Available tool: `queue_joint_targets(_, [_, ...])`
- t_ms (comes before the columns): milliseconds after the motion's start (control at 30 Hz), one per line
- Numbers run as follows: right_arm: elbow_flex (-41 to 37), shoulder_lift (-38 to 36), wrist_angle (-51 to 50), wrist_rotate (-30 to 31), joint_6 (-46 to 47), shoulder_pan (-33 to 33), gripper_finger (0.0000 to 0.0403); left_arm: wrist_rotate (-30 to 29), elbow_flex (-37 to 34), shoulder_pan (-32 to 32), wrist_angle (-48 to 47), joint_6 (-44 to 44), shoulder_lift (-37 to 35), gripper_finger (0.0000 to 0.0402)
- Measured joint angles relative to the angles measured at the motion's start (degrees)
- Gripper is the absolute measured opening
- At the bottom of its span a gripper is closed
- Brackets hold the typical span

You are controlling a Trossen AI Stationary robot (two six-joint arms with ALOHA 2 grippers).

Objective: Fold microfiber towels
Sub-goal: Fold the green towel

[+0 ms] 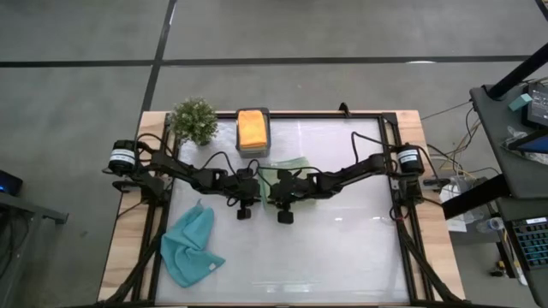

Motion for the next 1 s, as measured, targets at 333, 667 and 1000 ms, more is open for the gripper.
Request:
queue_joint_targets(333, [0.00, -0.04, 3.29, 1.46, -0.27, 0.02, 0.0013, -0.02, 0.00, 0.00, -0.06, 0.00, 0.00, 0.0054])
queue_joint_targets(667, [0.00, -0.04, 4.19, 2.19, 0.63, 0.79, 0.0012, -0.04, 0.00, 0.00, -0.26, 0.00, 0.00, 0.0054])
queue_joint_targets(1000, [0.15, 0.31, 4.28, 0.79, 2.68, 0.98, 0.0013, -0.07, 0.00, 0.00, -0.33, 0.01, 0.00, 0.0054])
